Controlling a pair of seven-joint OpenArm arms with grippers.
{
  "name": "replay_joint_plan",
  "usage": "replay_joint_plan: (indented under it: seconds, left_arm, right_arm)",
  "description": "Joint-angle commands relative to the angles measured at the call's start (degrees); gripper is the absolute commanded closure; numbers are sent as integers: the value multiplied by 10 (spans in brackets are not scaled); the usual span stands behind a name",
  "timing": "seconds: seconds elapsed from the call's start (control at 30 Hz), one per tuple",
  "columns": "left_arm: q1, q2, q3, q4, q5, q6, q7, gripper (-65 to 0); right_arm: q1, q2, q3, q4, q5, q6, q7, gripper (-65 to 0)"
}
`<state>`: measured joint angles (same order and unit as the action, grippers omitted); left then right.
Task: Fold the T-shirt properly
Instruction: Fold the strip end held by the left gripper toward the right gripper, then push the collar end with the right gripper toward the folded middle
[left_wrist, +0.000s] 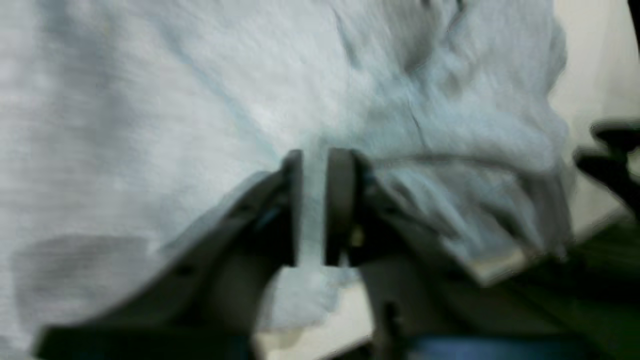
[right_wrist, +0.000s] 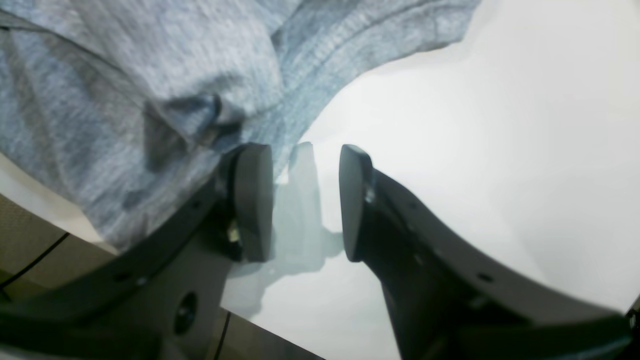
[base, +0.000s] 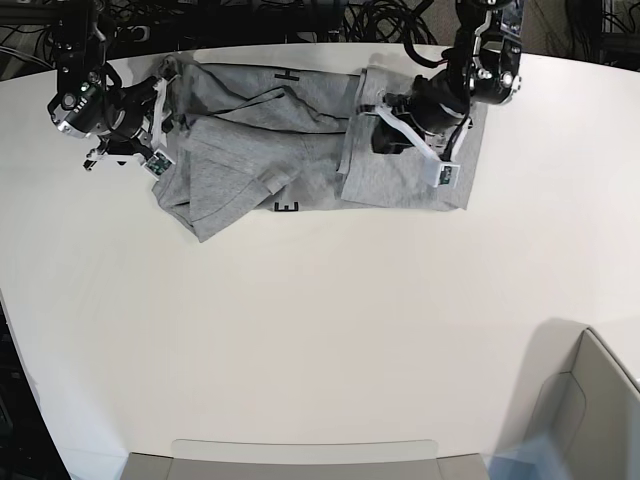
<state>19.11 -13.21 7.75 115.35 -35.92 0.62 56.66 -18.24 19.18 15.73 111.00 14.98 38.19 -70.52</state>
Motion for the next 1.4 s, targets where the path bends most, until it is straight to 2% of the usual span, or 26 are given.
replay_joint_plan:
  seconds: [0.0, 0.1, 0.2, 0.3, 0.4, 0.53, 0.77, 1.03, 1.23, 1.37]
  left_arm:
    - [0, 0, -16, 13, -3, -3, -11, 0]
    - [-1, -2, -36, 13, -3, -3, -9, 0]
    - [-2, -4, -46, 13, -3, -3, -9, 0]
    - [-1, -5, -49, 12, -2, -4, -9, 0]
    - [1, -5, -48, 12, -2, -4, -8, 0]
    - [0, -5, -43, 12, -2, -4, -8, 0]
    - [0, -5, -43, 12, -2, -6, -7, 0]
    - [1, -5, -43, 11, -2, -7, -7, 0]
    - [-1, -5, -42, 7, -2, -8, -7, 0]
    - [-1, -5, -42, 7, -1, -8, -7, 0]
  right_arm:
    - [3, 6, 4, 9, 3, 8, 5, -224]
    - [4, 6, 8, 10, 4, 8, 6, -224]
    - [7, -1, 52, 14, 17, 10, 7, -224]
    - [17, -35, 146, 15, 85, 11, 7, -224]
    - [14, -42, 208, 11, 182, 11, 5, -225]
    - [-4, -25, 205, -1, 228, 11, 4, -227]
    - [12, -35, 226, -157, 296, 18, 6, -225]
    - [17, -37, 228, -262, 365, 18, 6, -225]
    - [42, -52, 226, -325, 369, 18, 4, -224]
    - [47, -52, 187, -329, 369, 18, 3, -224]
